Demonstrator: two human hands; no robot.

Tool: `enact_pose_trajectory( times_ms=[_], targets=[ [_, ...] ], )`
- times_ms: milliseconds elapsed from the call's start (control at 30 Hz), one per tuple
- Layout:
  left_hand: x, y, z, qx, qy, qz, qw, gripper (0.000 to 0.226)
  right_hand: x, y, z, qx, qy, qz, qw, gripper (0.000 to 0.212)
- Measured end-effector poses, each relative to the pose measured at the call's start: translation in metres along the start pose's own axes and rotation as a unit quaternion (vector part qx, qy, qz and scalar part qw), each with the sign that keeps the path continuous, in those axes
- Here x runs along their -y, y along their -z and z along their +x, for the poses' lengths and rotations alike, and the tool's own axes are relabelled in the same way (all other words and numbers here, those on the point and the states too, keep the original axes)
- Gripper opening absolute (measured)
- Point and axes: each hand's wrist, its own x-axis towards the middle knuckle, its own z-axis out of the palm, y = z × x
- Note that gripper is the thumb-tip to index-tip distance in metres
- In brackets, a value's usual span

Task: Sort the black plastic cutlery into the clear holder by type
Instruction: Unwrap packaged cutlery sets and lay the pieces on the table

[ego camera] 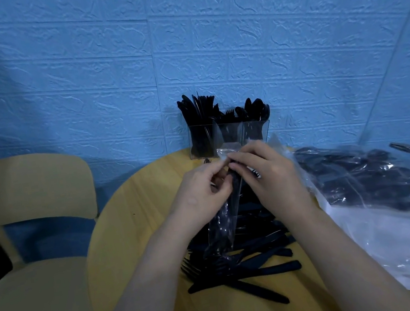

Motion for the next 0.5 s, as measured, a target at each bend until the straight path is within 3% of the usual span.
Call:
enact_pose_trajectory(
  times_ms=[133,233,400,500],
  targets=[
    [-0.005,-0.003,-0.001,-0.027,-0.008,0.023,0.999,0.020,0.000,0.002,0.000,-0.037,0.013,-0.044,0.998,0.020],
    [-0.009,-0.005,-0.001,-0.039,0.031,-0.033,0.998,0.021,0.001,0.003,0.001,-0.049,-0.024,-0.029,0.998,0.019],
    [-0.009,-0.003,-0.001,-0.108,0.049,-0.091,0.989,0.021,0.009,0.008,0.005,-0.037,-0.190,0.142,0.971,0.005],
    [-0.006,-0.004,0.000,-0.127,-0.019,0.026,0.991,0.013,0.019,0.011,0.010,-0.005,-0.251,0.238,0.938,0.028]
  ],
)
